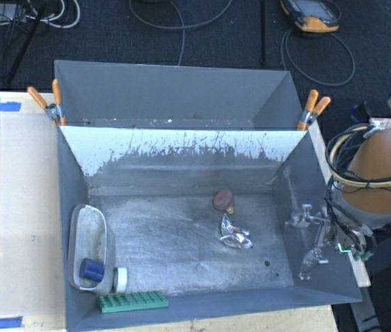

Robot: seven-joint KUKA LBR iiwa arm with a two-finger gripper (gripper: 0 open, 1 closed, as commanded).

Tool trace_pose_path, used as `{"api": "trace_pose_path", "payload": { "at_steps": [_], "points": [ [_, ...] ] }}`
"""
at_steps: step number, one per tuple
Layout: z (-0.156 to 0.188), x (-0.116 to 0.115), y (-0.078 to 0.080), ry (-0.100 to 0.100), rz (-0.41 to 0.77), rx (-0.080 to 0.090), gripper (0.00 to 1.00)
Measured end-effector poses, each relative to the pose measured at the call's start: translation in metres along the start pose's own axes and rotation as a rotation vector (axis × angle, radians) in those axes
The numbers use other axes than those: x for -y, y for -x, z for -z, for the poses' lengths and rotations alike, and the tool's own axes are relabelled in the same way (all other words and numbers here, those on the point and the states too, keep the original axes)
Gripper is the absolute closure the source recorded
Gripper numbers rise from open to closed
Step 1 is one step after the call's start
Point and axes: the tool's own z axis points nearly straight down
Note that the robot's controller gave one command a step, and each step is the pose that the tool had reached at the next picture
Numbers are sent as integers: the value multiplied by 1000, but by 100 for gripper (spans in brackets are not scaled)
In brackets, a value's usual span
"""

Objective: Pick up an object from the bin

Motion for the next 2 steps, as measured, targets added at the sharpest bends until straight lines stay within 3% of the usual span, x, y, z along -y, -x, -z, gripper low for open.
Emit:
{"api": "trace_pose_path", "payload": {
  "at_steps": [1,2],
  "points": [
    [-82,-68,38,-3,128,11,0],
    [-79,-66,38,-4,128,13,100]
  ]
}}
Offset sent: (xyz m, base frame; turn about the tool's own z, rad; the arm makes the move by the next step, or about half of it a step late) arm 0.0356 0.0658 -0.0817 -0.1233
